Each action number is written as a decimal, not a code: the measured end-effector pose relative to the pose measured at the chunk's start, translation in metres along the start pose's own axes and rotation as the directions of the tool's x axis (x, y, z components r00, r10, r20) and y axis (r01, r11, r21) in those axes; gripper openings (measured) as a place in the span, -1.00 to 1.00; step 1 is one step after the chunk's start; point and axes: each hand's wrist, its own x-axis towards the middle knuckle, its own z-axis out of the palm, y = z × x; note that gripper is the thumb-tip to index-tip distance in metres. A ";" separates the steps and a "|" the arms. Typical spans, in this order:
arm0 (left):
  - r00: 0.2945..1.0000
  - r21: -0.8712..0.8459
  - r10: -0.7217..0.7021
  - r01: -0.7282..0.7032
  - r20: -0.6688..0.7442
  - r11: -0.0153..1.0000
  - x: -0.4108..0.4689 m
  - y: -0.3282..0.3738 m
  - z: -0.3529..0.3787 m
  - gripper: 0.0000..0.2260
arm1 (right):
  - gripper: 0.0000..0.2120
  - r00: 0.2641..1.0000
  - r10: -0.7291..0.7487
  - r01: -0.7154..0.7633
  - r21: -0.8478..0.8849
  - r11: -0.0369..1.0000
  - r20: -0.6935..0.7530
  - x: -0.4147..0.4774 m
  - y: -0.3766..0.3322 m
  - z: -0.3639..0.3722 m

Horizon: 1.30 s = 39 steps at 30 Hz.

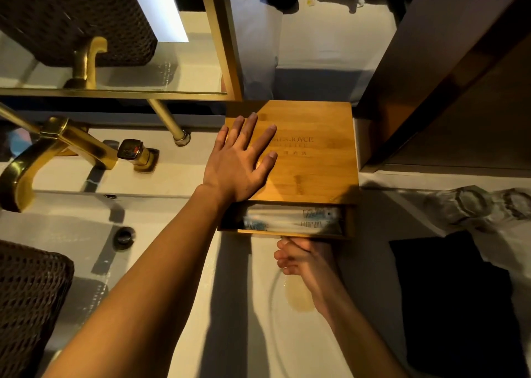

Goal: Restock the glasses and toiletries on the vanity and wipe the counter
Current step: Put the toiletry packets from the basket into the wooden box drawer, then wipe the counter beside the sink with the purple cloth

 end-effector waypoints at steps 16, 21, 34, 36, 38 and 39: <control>1.000 0.028 -0.001 0.001 0.000 1.000 0.001 -0.001 0.003 -0.47 | -0.86 0.993 -0.087 0.080 -0.079 0.994 -0.086 0.038 -0.019 -0.001; 1.000 0.037 0.007 -0.007 -0.005 0.999 0.000 -0.002 0.003 -0.46 | -0.85 0.988 -0.126 0.111 -0.162 0.981 -0.089 0.045 -0.019 0.001; 0.999 0.049 -0.009 0.007 0.042 0.999 -0.003 0.003 -0.001 -0.44 | -0.54 0.654 -0.747 0.122 -0.956 0.267 -0.125 -0.031 0.042 -0.198; 0.997 0.050 -0.058 0.055 0.057 0.997 -0.006 0.007 -0.001 -0.45 | -0.43 0.696 -0.694 -0.076 -0.980 0.183 -0.184 -0.039 0.060 -0.231; 0.991 0.039 -0.108 0.105 0.083 0.994 -0.014 0.011 -0.001 -0.44 | -0.37 0.742 -0.634 -0.172 -0.976 0.130 -0.215 -0.043 0.076 -0.245; 0.988 0.033 -0.122 0.120 0.093 0.992 -0.020 0.013 -0.001 -0.43 | -0.35 0.761 -0.609 -0.193 -0.974 0.116 -0.223 -0.042 0.081 -0.246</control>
